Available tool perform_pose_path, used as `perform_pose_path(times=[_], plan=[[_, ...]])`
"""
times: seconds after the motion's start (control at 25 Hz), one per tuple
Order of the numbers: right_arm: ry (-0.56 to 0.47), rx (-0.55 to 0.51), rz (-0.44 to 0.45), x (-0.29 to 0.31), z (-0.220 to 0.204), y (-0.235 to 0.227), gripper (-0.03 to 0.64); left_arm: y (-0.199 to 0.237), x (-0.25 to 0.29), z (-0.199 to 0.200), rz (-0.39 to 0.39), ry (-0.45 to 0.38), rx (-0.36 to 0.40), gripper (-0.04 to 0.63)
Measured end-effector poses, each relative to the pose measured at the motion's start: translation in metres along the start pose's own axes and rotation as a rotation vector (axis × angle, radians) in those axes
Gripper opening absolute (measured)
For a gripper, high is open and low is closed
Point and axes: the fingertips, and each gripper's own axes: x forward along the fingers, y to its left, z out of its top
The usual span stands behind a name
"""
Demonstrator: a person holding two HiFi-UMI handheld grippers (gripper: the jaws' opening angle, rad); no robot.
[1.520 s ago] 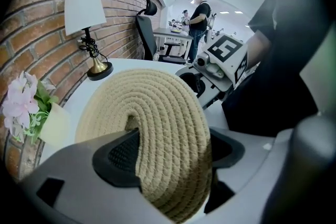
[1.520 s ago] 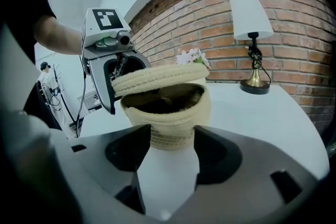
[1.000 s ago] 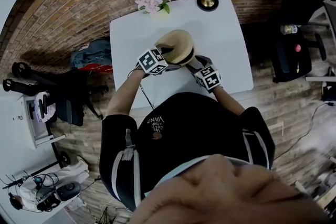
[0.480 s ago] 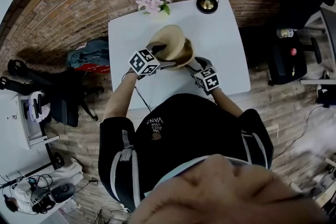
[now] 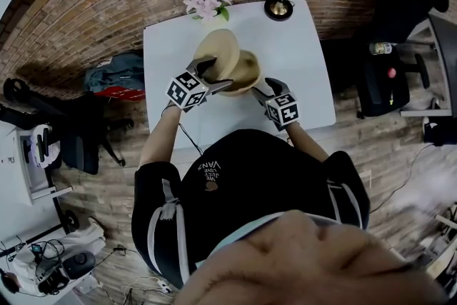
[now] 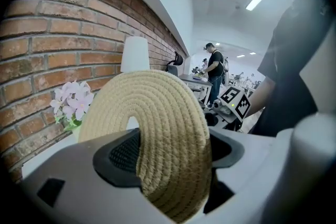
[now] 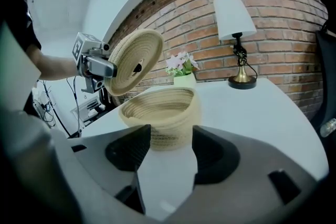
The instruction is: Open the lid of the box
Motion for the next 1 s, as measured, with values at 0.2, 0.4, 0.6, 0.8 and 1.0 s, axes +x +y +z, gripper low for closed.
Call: perform_pose_path(times=[0.2, 0.4, 0.6, 0.8, 1.0], plan=[[-0.01, 0.01, -0.014, -0.005, 0.002, 0.001, 0.235, 0.005, -0.01, 0.003, 0.05, -0.065, -0.013, 0.37], [-0.032, 0.039, -0.034, -0.012, 0.007, 0.001, 0.235, 0.009, -0.021, 0.002, 0.09, -0.115, -0.029, 0.37], [-0.094, 0.072, -0.076, -0.021, 0.021, -0.008, 0.235, 0.013, -0.035, 0.002, 0.13, -0.162, -0.055, 0.37], [-0.137, 0.086, -0.107, -0.031, 0.036, -0.017, 0.235, 0.02, -0.051, 0.002, 0.181, -0.212, -0.081, 0.37], [-0.196, 0.099, -0.142, -0.041, 0.05, -0.026, 0.222, 0.021, -0.06, -0.002, 0.221, -0.237, -0.094, 0.37]])
